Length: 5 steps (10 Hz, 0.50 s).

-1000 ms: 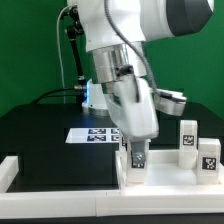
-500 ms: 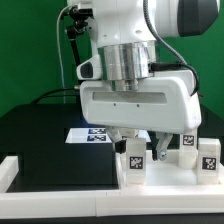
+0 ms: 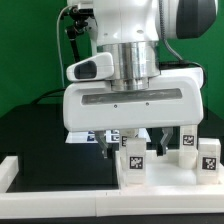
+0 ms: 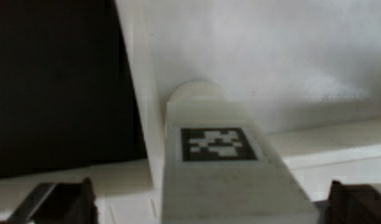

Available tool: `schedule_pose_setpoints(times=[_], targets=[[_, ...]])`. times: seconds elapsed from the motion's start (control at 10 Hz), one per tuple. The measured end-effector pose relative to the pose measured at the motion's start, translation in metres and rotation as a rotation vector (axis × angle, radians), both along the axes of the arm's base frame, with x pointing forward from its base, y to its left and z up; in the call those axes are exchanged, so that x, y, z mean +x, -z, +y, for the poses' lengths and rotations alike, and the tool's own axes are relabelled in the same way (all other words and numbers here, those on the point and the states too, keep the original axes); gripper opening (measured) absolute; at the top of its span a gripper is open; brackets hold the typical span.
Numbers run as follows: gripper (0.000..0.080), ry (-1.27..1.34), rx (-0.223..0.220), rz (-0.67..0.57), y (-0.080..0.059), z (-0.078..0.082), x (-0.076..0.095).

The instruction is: Assemble square table

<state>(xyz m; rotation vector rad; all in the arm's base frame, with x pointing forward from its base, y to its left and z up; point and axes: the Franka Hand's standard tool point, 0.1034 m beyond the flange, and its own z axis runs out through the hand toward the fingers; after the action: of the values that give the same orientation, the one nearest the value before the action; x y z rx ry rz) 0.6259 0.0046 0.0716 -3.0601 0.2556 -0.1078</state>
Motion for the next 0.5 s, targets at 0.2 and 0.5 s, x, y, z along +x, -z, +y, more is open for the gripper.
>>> schedule_pose_setpoints(times=[0.2, 0.5], targets=[[0.041, 0.021, 0.0, 0.002, 0.0, -0.0005, 0.0], [0.0287, 0.237, 0.018, 0.015, 0.0001, -0.0009, 0.0]])
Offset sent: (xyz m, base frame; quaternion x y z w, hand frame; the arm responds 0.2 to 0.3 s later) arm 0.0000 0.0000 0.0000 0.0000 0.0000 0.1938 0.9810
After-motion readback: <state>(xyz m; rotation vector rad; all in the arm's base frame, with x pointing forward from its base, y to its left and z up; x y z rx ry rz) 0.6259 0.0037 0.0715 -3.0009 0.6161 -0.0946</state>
